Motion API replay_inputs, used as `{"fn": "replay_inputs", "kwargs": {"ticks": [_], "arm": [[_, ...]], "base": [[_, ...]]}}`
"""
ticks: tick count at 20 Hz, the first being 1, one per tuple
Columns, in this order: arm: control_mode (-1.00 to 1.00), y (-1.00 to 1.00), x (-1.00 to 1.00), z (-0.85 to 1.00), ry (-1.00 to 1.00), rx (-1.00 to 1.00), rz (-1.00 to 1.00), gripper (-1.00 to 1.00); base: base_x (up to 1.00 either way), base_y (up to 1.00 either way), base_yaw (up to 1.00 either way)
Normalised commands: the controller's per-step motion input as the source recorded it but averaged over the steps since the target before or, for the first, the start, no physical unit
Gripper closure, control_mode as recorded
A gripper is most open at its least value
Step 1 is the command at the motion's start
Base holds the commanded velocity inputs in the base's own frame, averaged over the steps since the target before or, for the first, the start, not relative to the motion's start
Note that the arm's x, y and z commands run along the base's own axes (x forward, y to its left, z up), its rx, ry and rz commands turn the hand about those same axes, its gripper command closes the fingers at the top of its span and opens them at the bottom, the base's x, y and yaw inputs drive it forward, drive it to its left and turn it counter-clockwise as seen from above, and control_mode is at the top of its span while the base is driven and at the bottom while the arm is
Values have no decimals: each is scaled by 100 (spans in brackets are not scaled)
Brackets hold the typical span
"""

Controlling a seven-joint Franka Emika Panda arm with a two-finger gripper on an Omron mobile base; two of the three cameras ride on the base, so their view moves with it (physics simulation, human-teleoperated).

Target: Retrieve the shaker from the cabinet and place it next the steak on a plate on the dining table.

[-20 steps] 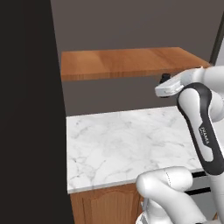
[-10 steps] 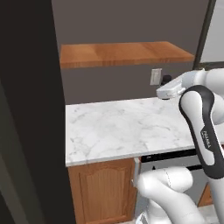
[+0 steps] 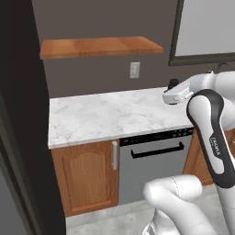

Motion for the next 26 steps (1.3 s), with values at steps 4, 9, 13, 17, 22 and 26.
{"fn": "replay_inputs", "kwargs": {"ticks": [4,9,13,17,22,26], "arm": [[100,0,0,0,0,0,0,100],[100,0,0,0,0,0,0,100],[100,0,0,0,0,0,0,100],[100,0,0,0,0,0,0,100],[100,0,0,0,0,0,0,100],[100,0,0,0,0,0,0,100]], "base": [[-62,-53,-33],[-46,-56,-40],[-34,-53,-50],[-27,-47,-54],[-31,-46,-55],[-41,-44,-55]]}}
